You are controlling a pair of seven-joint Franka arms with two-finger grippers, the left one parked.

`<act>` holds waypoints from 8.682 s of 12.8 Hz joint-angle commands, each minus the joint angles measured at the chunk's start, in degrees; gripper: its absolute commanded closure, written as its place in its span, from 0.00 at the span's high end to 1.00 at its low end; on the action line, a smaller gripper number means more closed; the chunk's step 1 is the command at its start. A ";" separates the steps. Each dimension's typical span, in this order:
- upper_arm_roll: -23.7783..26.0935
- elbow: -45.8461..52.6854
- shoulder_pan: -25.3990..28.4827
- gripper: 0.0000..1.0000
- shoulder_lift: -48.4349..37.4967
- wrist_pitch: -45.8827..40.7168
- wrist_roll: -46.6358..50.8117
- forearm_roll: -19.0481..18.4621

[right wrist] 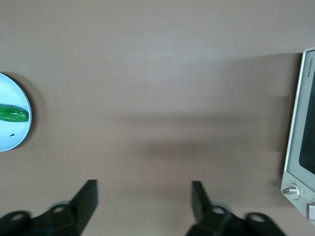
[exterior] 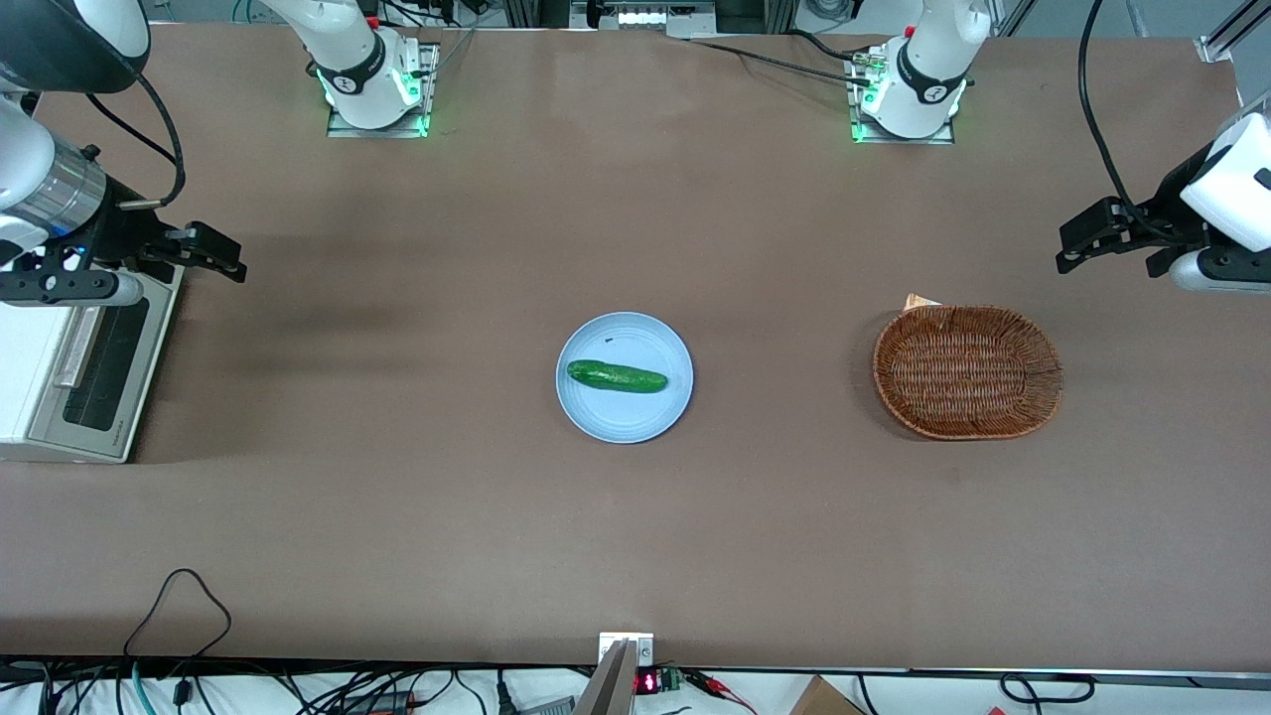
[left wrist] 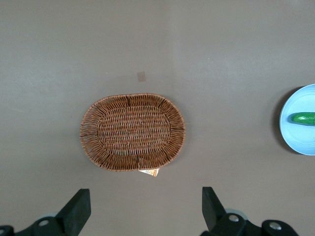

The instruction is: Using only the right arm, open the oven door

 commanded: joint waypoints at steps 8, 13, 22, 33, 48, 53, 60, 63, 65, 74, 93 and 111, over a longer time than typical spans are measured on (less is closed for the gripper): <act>0.71 3.15 -0.26 0.00 1.52 -8.55 -0.01 -8.60; 1.15 2.09 2.90 0.00 9.14 -10.41 5.16 -32.15; 1.15 -1.86 3.87 0.00 22.51 -3.11 27.82 -61.52; 0.71 -8.35 -2.01 0.00 23.93 1.19 41.37 -76.30; 0.80 -10.74 -3.43 0.00 25.16 2.69 45.87 -78.95; 1.06 -10.65 -3.25 0.00 25.60 3.83 45.69 -78.25; 1.33 -9.24 -0.35 0.00 26.83 7.08 44.64 -71.66; 1.33 -9.16 1.49 0.00 27.88 8.23 45.16 -68.67; 1.33 -9.07 2.02 0.00 29.28 8.93 45.69 -68.66; 1.33 -9.07 3.08 0.00 31.83 10.95 45.69 -68.58; 2.12 -8.19 4.57 0.00 36.85 13.50 47.54 -68.49; 3.26 3.63 4.40 0.98 25.16 -0.33 19.45 -26.26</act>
